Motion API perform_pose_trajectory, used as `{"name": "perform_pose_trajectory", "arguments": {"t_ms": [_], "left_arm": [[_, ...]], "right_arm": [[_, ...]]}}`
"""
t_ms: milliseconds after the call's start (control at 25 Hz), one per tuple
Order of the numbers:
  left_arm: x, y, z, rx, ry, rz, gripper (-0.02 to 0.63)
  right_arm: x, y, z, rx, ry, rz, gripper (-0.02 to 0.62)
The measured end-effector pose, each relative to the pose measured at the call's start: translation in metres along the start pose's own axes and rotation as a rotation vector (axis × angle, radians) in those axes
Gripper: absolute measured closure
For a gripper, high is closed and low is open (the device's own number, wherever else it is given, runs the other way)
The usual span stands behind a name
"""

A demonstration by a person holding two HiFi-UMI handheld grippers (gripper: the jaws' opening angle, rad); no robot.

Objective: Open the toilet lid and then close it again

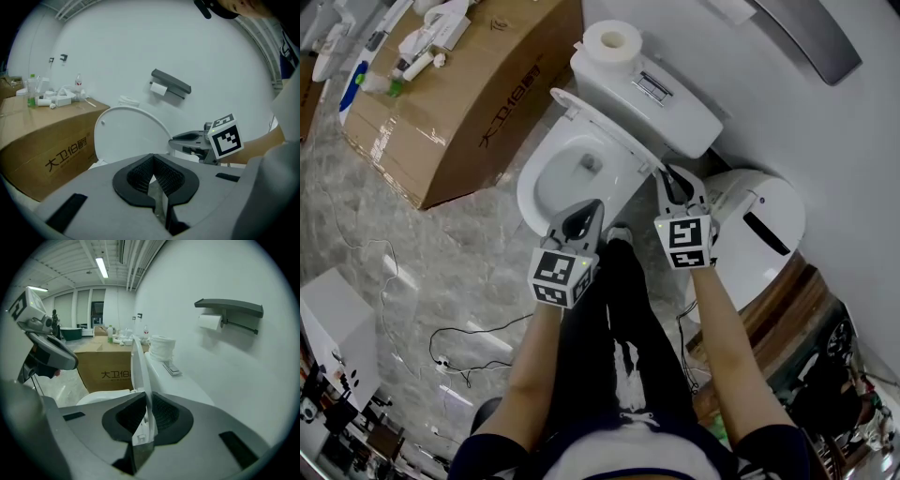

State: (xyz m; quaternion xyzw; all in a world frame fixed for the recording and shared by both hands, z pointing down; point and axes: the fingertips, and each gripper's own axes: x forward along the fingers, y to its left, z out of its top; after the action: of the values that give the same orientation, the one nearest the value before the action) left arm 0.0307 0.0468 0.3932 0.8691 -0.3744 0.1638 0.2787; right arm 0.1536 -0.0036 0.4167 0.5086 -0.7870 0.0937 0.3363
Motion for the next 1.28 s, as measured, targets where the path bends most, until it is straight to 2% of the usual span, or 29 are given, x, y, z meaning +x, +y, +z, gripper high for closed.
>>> {"name": "perform_pose_trajectory", "arguments": {"t_ms": [600,1040,1280], "left_arm": [[0.018,-0.014,0.002,0.030,0.016,-0.025,0.600],[0.027,-0.017,0.005,0.047,0.018,-0.031,0.600],[0.031,-0.021,0.004,0.052,0.025,-0.042,0.600]], "right_arm": [[0.008,-0.027,0.002,0.069,-0.020,-0.022,0.558],[0.019,-0.050,0.002,0.101,0.002,-0.089,0.558],[0.023,-0.057,0.001,0.118,0.004,-0.089,0.558]]}}
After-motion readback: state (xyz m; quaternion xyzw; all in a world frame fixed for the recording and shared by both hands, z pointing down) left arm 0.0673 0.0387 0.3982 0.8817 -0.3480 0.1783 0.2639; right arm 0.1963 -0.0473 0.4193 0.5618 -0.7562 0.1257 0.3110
